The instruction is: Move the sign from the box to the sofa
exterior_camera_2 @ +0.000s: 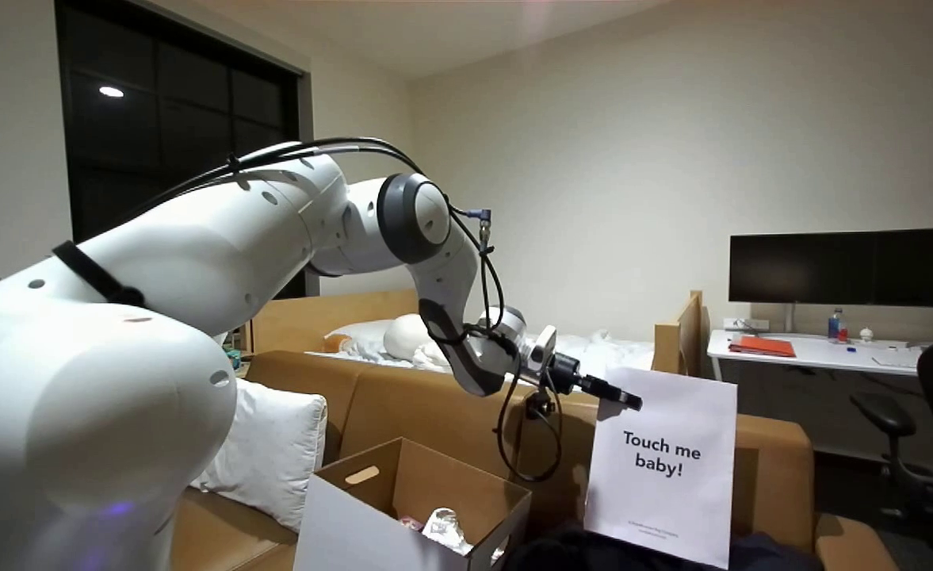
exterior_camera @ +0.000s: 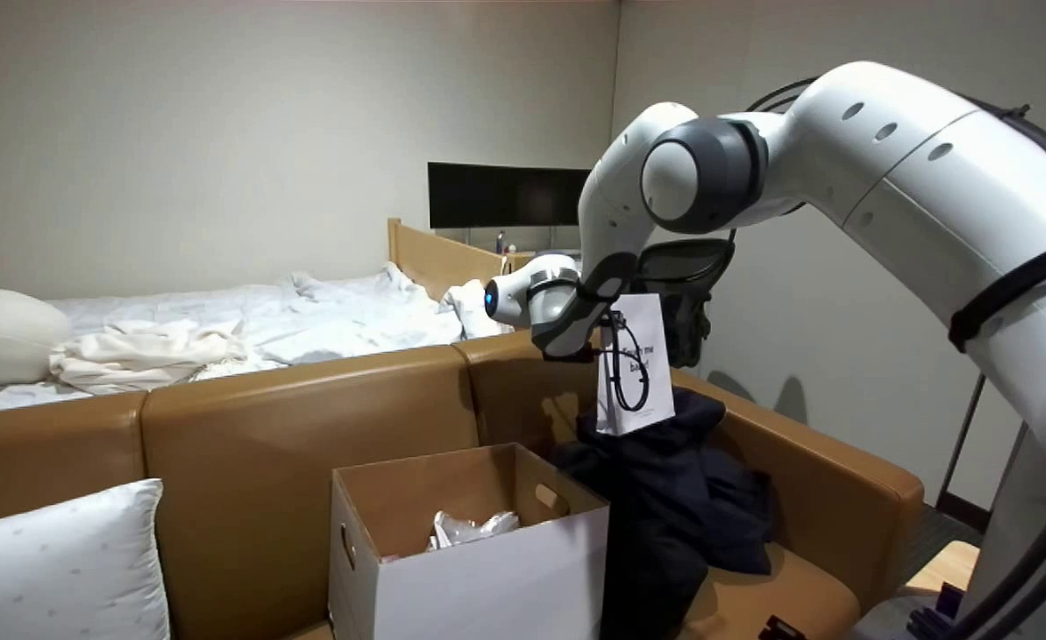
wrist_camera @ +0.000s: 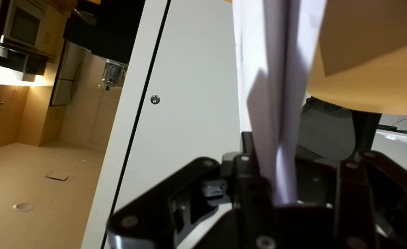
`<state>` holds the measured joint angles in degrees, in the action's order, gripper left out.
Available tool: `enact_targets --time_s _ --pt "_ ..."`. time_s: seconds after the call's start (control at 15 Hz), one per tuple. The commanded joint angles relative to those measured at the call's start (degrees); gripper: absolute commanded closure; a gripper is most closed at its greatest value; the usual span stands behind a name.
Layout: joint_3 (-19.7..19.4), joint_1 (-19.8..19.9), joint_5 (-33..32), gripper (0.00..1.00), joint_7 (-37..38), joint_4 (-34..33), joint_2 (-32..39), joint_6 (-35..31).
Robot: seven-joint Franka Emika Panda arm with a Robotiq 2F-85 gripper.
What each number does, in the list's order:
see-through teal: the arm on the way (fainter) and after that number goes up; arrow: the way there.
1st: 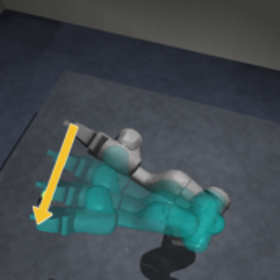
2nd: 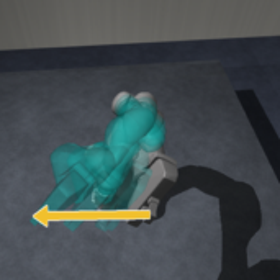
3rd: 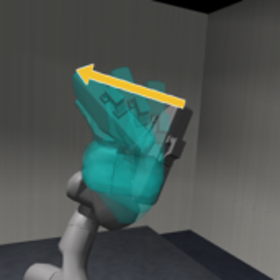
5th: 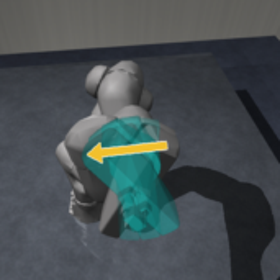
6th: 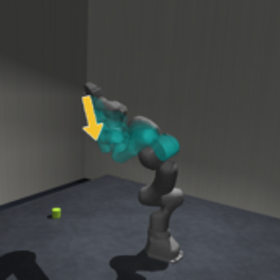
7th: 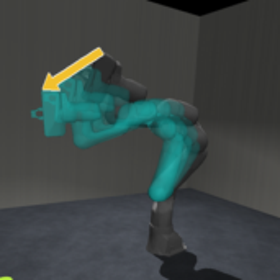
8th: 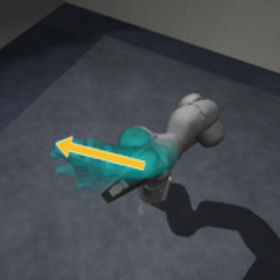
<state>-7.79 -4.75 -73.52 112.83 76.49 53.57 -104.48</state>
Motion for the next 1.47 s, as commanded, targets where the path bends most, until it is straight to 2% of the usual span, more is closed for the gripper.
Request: enact_targets --time_s 0.0,0.07,0.13,0.2,0.6,0.93,1.0,1.27,1.4 --pt "-0.17 -0.32 -2.78 1.0 5.06 2.15 1.07 -1.05" --pt "0.23 -0.13 -2.42 1.0 6.49 2.27 1.3 -1.2" --pt "0.39 -0.11 -2.3 0.95 7.06 2.26 1.53 -1.09" --pt "0.75 0.11 -1.76 0.74 8.04 2.26 1.32 -1.31" --pt "2.21 1.68 2.22 0.37 6.59 3.7 -4.18 -1.11" --pt "2.85 2.52 6.1 0.05 6.74 5.72 -15.05 -2.77" --pt "3.51 2.86 7.36 0.0 5.17 6.14 -17.66 -3.52" --pt "5.1 2.95 11.57 0.0 0.52 10.87 -29.42 -7.4" --pt "5.9 2.77 13.65 0.0 -3.36 15.77 -36.1 -7.44"
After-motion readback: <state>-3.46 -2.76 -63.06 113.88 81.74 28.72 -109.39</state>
